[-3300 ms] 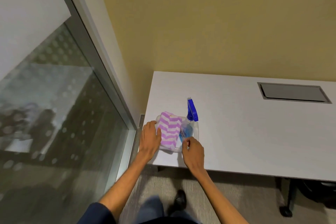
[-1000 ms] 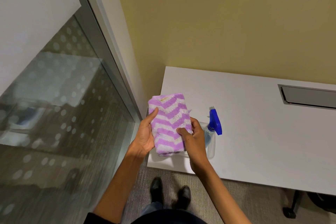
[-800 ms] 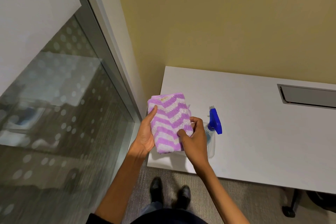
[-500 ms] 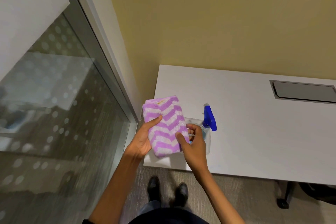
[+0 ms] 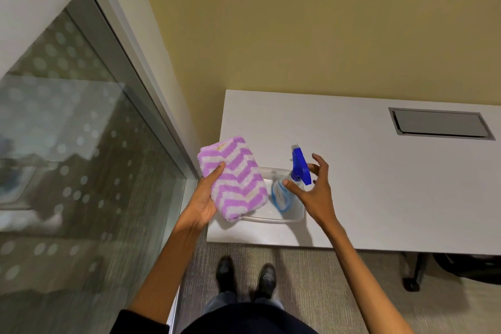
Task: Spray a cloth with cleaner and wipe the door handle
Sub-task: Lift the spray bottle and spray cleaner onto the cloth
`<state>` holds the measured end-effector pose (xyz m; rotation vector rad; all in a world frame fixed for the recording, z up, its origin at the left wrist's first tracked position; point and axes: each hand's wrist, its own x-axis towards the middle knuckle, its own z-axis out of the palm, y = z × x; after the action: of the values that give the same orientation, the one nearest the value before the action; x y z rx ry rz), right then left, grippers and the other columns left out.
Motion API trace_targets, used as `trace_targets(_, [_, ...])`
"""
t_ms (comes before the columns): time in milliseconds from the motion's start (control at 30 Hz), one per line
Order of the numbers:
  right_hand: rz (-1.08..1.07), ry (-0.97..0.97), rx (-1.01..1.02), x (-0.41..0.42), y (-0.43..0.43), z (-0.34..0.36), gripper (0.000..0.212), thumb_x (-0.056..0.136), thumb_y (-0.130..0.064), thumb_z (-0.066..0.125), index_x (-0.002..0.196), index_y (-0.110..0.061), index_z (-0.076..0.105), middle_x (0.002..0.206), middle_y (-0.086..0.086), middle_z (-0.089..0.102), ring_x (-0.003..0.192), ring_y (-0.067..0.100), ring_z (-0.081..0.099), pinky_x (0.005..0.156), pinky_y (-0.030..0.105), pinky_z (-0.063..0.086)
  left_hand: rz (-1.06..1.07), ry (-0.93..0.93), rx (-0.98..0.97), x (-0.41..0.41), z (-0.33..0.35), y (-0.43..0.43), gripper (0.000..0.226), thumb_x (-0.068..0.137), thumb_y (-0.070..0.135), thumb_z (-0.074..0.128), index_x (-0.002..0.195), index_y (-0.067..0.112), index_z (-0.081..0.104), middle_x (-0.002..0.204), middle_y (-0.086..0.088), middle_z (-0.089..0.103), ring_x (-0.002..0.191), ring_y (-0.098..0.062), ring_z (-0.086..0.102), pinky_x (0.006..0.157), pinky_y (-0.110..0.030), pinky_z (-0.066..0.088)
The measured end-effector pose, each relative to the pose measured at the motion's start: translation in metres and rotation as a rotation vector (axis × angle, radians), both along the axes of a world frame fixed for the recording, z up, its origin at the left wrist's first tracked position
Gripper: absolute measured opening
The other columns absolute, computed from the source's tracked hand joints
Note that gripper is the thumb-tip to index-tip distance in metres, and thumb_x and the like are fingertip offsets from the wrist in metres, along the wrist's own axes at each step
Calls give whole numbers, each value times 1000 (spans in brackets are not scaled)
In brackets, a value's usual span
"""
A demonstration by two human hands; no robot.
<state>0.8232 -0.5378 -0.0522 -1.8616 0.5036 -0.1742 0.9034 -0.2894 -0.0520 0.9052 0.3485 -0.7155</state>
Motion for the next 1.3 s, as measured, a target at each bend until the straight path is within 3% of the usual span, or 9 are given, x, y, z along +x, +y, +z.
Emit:
trace_targets(100, [160,-37,28,15,-3,1,83,78,-24,83,144,-31,33,125,-32,53,115,1,58,87,11,51,6,41,-11,5,-10,1,52,94,35,62,140,15,50,116,-10,73,110,-29,70,91,-49,59])
trace_targets(167, [209,-52,13,23,-4,-2,64,85,-19,76,137,-35,42,111,-25,66,104,4,65,84,16,53,-1,61,-23,9,-13,1,51,95,35,61,140,15,50,114,-10,74,108,-28,71,88,-48,60])
trace_targets(400, [266,-86,-25,45,11,10,29,92,-22,66,119,-18,56,90,10,68,83,25,66,77,31,55,-44,30,-73,21,-12,2,90,53,44,95,130,18,56,112,-9,75,107,-28,72,87,-48,60])
trace_targets(600, [225,-239,48,47,13,94,34,92,-39,62,113,-12,57,95,-3,61,72,8,66,69,16,51,-61,-75,-102,31,1,-2,84,59,48,91,129,18,56,113,-8,74,108,-26,72,86,-45,60])
trace_targets(800, [208,-231,35,2,49,126,59,83,-74,50,86,-16,62,74,14,61,53,23,54,55,43,49,-46,-144,-40,41,16,-12,97,51,55,93,132,17,54,116,-9,72,110,-27,70,85,-43,60])
trace_targets(900, [196,-127,58,-12,75,114,64,80,-83,40,86,-26,69,56,7,54,50,14,49,54,40,45,-43,-155,-32,44,20,-18,97,51,57,91,131,17,54,115,-8,74,110,-26,71,84,-42,61])
trace_targets(967, [174,-77,98,-15,86,105,50,80,-82,39,96,-46,71,52,-6,52,49,8,47,57,35,46,-45,-154,-32,46,21,-21,96,51,59,91,130,18,55,113,-8,75,107,-25,72,82,-41,62])
trace_targets(1133, [107,-49,208,-15,94,92,42,82,-51,54,90,-13,70,71,13,66,51,17,54,53,32,46,-51,-147,-50,46,24,-24,95,49,59,91,128,18,56,109,-7,77,103,-24,74,78,-39,62])
trace_targets(1300, [66,-91,-45,-11,95,90,45,81,-53,47,73,-13,65,58,5,62,50,12,52,51,16,39,-55,-154,-58,43,26,-27,91,54,59,89,129,18,57,113,-8,76,107,-25,72,81,-40,61])
